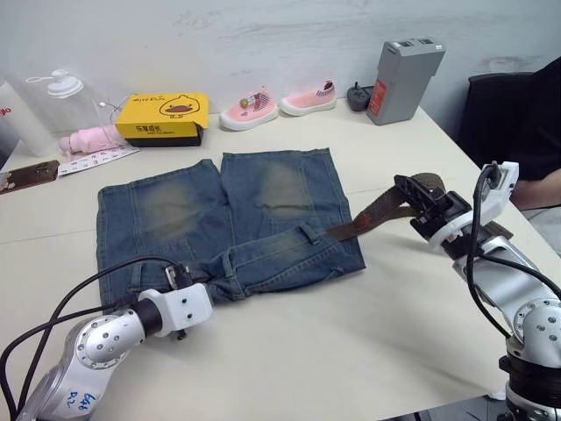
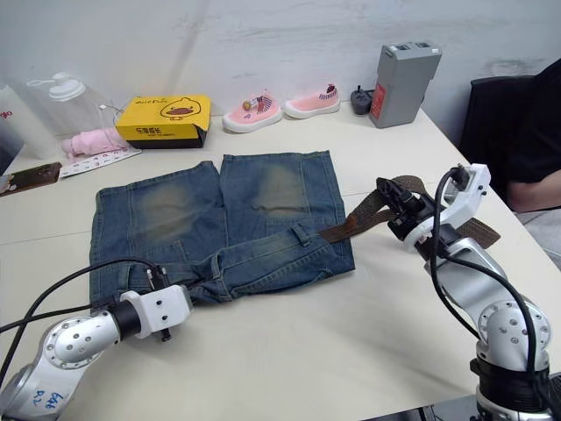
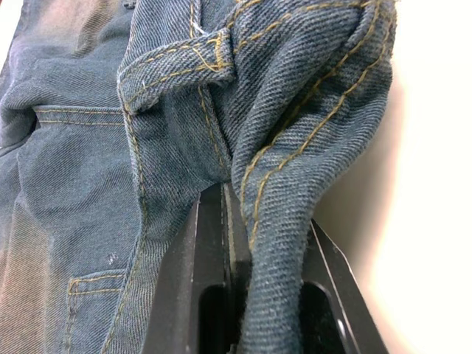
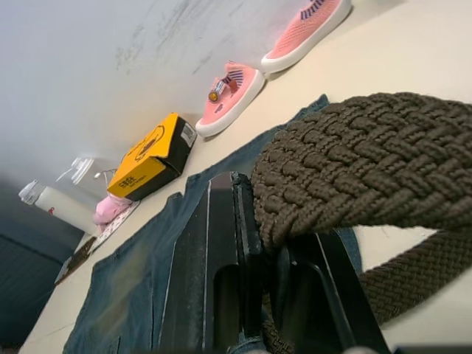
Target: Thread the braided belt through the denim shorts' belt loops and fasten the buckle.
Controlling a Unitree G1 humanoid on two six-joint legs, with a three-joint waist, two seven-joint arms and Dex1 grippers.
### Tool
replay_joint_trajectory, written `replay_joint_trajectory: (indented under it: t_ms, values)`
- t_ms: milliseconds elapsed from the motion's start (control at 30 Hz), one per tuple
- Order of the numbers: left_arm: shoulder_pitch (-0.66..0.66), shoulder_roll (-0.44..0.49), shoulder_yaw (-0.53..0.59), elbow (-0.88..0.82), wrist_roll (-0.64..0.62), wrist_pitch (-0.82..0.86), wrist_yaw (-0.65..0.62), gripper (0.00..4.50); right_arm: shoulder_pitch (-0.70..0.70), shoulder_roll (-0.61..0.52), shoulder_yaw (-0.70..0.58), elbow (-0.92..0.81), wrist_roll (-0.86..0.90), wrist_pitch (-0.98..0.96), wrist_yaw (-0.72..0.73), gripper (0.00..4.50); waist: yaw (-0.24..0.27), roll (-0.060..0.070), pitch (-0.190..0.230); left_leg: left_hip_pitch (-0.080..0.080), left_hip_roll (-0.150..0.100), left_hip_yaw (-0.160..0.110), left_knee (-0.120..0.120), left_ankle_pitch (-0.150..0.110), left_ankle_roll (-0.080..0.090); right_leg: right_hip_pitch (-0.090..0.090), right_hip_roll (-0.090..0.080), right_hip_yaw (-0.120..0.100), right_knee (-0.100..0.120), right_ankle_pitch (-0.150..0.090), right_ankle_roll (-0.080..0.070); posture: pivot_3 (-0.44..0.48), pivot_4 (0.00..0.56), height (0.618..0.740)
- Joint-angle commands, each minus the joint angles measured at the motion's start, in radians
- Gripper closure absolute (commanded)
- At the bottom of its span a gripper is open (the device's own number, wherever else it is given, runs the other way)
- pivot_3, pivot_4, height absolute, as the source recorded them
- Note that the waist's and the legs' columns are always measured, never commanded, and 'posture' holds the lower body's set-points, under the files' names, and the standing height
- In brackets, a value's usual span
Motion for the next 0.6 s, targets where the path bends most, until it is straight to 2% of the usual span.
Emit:
replay_joint_trajectory:
  t_ms: [33,67,100,133,167,267,367,433,467,533,600]
  values:
    - [0.071,0.029,0.038,0.073,0.005,-0.050,-0.025,4.35,-0.044,-0.010,0.021,-0.020,-0.011,0.026,0.055,4.50,-0.028,0.006,-0.004,-0.010,0.017,0.032,0.012,0.000,0.021,0.003,-0.021,-0.020,0.005,-0.005,0.002,0.000,0.150,0.618]
    - [0.077,0.043,0.059,0.105,0.001,-0.087,-0.026,4.35,-0.055,-0.006,0.030,-0.014,-0.010,0.035,0.058,4.50,-0.036,0.015,-0.009,-0.019,0.034,0.060,0.014,-0.001,0.019,0.006,-0.041,-0.043,0.011,-0.015,-0.012,0.000,0.150,0.618]
    - [0.080,0.059,0.077,0.137,0.002,-0.125,-0.028,4.35,-0.064,-0.006,0.041,-0.008,-0.012,0.048,0.065,4.50,-0.034,0.019,-0.012,-0.027,0.035,0.064,0.015,0.001,0.014,0.004,-0.054,-0.059,0.017,-0.019,-0.021,0.000,0.150,0.618]
    - [0.081,0.072,0.089,0.164,0.004,-0.161,-0.027,4.35,-0.071,-0.006,0.050,-0.002,-0.014,0.060,0.070,4.50,-0.025,0.019,-0.012,-0.025,0.033,0.063,0.016,0.007,-0.010,-0.017,-0.036,-0.059,0.040,-0.014,-0.055,0.000,0.150,0.618]
    - [0.081,0.082,0.096,0.183,0.004,-0.189,-0.026,4.35,-0.076,-0.006,0.056,0.001,-0.016,0.067,0.074,4.50,-0.020,0.018,-0.012,-0.025,0.032,0.056,0.018,0.007,-0.009,-0.023,-0.025,-0.048,0.049,-0.002,-0.087,0.000,0.150,0.618]
    - [0.061,0.123,0.111,0.267,0.001,-0.307,-0.030,4.35,-0.100,0.011,0.103,0.033,-0.011,0.103,0.070,4.50,-0.011,0.005,-0.010,-0.026,0.030,0.050,0.018,0.004,-0.002,-0.021,-0.019,-0.042,0.046,-0.006,-0.078,0.000,0.150,0.618]
    - [0.032,0.131,0.109,0.285,-0.034,-0.354,-0.047,4.35,-0.107,0.027,0.124,0.056,-0.007,0.127,0.065,4.50,-0.008,0.002,-0.009,-0.026,0.029,0.049,0.018,0.005,-0.002,-0.013,-0.019,-0.039,0.037,-0.019,-0.055,0.000,0.150,0.618]
    - [0.017,0.123,0.110,0.282,-0.068,-0.384,-0.056,3.39,-0.105,0.039,0.128,0.061,0.001,0.136,0.068,4.50,-0.007,0.001,-0.009,-0.025,0.030,0.048,0.018,0.005,-0.002,-0.013,-0.019,-0.038,0.039,-0.019,-0.055,0.000,0.150,0.618]
    - [0.017,0.123,0.109,0.279,-0.086,-0.393,-0.070,3.11,-0.104,0.043,0.128,0.063,0.004,0.141,0.070,4.50,-0.007,0.001,-0.009,-0.026,0.030,0.048,0.018,0.005,-0.002,-0.012,-0.019,-0.038,0.039,-0.019,-0.055,0.000,0.150,0.618]
    - [0.029,0.130,0.108,0.272,-0.104,-0.402,-0.095,2.21,-0.104,0.052,0.127,0.064,0.010,0.147,0.070,4.50,-0.007,0.002,-0.009,-0.026,0.030,0.048,0.017,0.005,-0.002,-0.012,-0.018,-0.037,0.039,-0.019,-0.055,0.000,0.150,0.618]
    - [0.052,0.129,0.136,0.242,-0.157,-0.353,-0.124,1.38,-0.103,0.068,0.125,0.068,0.026,0.147,0.058,4.50,-0.007,0.001,-0.010,-0.026,0.030,0.048,0.016,0.005,-0.002,-0.012,-0.018,-0.036,0.039,-0.019,-0.055,0.000,0.150,0.618]
